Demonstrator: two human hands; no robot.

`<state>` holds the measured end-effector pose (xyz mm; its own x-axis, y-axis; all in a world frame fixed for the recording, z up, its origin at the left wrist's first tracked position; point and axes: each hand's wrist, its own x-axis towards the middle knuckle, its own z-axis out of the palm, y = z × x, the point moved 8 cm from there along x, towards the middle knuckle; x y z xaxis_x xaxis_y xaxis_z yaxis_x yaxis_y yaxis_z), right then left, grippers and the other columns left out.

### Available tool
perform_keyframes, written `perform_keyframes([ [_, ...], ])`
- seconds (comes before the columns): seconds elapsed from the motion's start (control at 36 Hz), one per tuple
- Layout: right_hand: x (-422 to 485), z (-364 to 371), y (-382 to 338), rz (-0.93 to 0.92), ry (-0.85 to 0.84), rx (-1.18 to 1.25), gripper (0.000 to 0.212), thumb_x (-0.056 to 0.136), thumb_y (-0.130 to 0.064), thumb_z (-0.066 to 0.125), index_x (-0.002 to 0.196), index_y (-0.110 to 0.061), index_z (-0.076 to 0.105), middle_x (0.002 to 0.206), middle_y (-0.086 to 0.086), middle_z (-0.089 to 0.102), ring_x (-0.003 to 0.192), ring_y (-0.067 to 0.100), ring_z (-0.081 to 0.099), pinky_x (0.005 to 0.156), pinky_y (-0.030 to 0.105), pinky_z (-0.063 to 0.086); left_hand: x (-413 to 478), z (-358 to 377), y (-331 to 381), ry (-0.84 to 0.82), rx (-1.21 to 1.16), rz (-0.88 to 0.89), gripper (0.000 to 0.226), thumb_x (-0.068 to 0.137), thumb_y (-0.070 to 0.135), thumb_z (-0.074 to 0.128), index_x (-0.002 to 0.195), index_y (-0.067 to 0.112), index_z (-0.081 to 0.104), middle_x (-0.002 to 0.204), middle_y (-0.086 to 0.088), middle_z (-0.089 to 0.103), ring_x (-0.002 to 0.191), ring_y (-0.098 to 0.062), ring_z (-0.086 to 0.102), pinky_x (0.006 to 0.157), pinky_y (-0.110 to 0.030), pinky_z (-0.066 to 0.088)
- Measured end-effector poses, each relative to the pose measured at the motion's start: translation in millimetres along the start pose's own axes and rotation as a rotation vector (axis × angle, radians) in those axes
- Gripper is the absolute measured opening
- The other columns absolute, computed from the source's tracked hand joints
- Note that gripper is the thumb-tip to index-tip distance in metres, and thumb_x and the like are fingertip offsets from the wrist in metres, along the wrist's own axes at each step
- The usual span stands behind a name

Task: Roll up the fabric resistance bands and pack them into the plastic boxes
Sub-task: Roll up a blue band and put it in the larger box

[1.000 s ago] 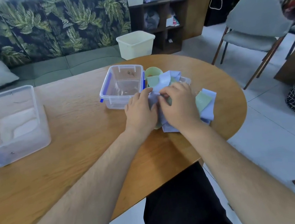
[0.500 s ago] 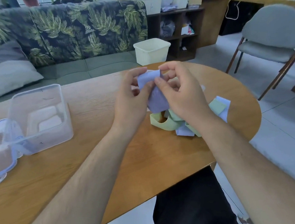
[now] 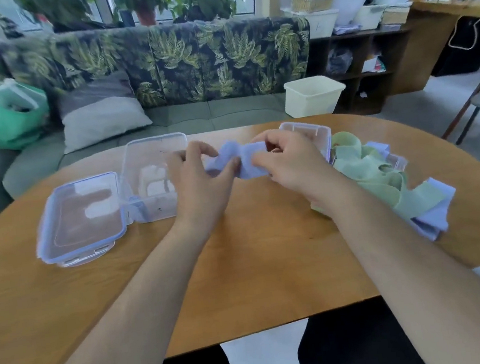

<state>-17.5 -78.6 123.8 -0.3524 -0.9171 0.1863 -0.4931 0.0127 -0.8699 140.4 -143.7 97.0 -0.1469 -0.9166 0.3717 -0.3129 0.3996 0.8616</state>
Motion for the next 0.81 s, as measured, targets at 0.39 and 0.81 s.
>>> perform_keyframes([
  [0.39, 26.1, -11.9, -39.6, -0.125, 0.000, 0.218, 0.023, 0.087, -0.011, 0.077, 0.107, -0.013, 0.066, 0.097, 0.007, 0.073, 0.080, 0.013, 0.067, 0.072, 0.027, 0.058, 26.6, -19.5, 42.1, -0.140, -0.166, 0.118, 0.013, 0.098, 0.021, 0.064, 0.089, 0.011, 0.065, 0.082, -0.008, 0.068, 0.071, -0.010, 0.058, 0.071, -0.035, 0.050],
  [0.81, -11.1, -51.2, -99.4, -0.217, 0.100, 0.229, 0.010, 0.091, -0.011, 0.074, 0.084, -0.015, 0.067, 0.064, -0.007, 0.065, 0.053, 0.006, 0.058, 0.052, 0.022, 0.051, 11.6, -51.2, 116.8, -0.187, -0.188, 0.206, 0.016, 0.102, 0.021, 0.057, 0.091, 0.012, 0.062, 0.065, 0.004, 0.060, 0.059, -0.014, 0.063, 0.050, -0.031, 0.052],
])
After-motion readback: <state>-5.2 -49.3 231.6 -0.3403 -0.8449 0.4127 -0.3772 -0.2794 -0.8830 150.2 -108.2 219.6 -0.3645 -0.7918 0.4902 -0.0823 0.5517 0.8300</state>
